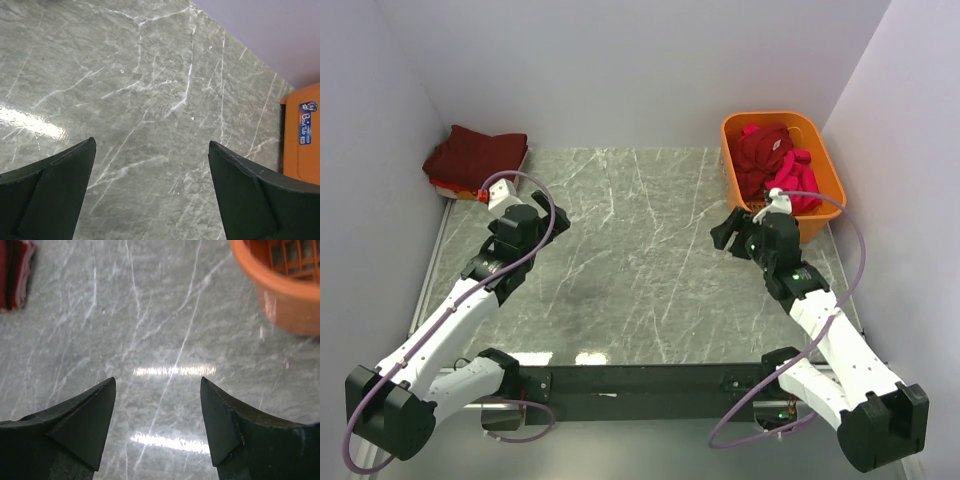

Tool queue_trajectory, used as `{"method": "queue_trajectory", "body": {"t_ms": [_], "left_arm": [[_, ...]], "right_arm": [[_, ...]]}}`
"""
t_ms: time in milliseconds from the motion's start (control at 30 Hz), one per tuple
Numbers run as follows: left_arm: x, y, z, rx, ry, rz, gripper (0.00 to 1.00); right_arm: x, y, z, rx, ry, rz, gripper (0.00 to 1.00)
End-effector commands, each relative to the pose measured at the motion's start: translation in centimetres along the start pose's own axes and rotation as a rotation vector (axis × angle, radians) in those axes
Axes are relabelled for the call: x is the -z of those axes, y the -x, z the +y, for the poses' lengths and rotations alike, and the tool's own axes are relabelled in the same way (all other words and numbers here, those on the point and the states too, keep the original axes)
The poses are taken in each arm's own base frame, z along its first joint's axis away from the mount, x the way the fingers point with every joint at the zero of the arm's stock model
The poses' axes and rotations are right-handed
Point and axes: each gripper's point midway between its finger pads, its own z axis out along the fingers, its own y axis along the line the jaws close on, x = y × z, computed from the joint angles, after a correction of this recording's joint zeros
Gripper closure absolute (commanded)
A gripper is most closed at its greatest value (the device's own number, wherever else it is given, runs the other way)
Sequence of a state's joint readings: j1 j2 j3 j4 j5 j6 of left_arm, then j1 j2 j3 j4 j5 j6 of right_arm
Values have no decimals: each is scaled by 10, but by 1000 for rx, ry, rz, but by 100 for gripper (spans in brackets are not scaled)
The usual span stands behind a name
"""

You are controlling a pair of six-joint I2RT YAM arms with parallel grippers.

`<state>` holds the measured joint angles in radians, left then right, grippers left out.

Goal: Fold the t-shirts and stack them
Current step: Grab the tshirt from the pile

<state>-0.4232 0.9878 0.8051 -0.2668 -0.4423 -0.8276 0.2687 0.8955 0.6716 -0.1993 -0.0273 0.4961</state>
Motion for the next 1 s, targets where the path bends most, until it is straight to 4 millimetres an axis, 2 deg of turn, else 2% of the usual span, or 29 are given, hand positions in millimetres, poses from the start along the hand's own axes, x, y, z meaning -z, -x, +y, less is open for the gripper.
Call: {"method": "queue_trajectory", "body": {"t_ms": [0,67,100,133,167,200,267,300,367,400,433,467,500,567,600,633,667,700,733,767,800,833,867,900,967], "left_arm": [[-1,10,0,-10,8,-45,1],[-1,11,-2,-9,3,-49,0],[-1,10,-2,-9,0,-46,1],[-1,9,-2,-5,-4,-46,0],[-1,7,-4,-9,-13,-39,1],[-2,7,-5,-9,-23,-38,1],[-3,7,-4,-13,-14,-39,1],[-4,6,-1,-20,0,-36,1],[-4,8,3,-22,24,-47,1],[-4,8,5,-24,31,-48,1],[-4,9,6,-25,38,-53,1],[-4,9,8,-24,46,-57,0],[-3,10,8,-25,45,-61,1],[-3,10,9,-26,45,-63,1],[-2,11,9,-28,46,-68,1],[-3,11,10,-29,48,-70,1],[-3,11,10,-30,50,-71,1],[-4,11,11,-31,57,-73,1],[-5,11,12,-34,66,-74,0],[-5,11,12,-34,66,-72,1],[-7,10,13,-37,76,-71,0],[-8,10,14,-39,81,-72,1],[-9,9,13,-41,80,-69,0],[-11,8,15,-44,88,-66,1],[-12,8,14,-44,90,-64,1]], "right_arm": [[9,55,19,20,6,-131,22],[6,65,18,37,-24,-138,16],[6,78,23,35,-26,-163,16],[-1,81,21,36,-49,-157,15],[-3,90,15,36,-98,-184,14],[-2,110,19,33,-113,-225,13],[-16,123,10,52,-183,-235,8],[-26,139,9,50,-207,-248,7],[-37,154,3,46,-250,-244,4],[-51,171,-3,35,-279,-250,3],[-58,179,-9,31,-297,-247,2],[-66,183,-16,23,-321,-233,1],[-82,199,-28,2,-342,-230,1],[-99,207,-45,-29,-379,-207,0],[-119,217,-53,-38,-389,-198,0],[-127,222,-68,-53,-409,-189,0],[-131,240,-66,-60,-409,-204,0],[-157,225,-79,-60,-432,-146,0],[-163,232,-97,-66,-458,-144,0],[-167,248,-96,-57,-454,-164,0],[-190,235,-113,-51,-483,-122,0],[-197,236,-123,-37,-506,-117,0],[-200,250,-121,-26,-501,-139,1],[-218,237,-135,-10,-521,-100,1],[-226,244,-143,-4,-536,-113,1]]}}
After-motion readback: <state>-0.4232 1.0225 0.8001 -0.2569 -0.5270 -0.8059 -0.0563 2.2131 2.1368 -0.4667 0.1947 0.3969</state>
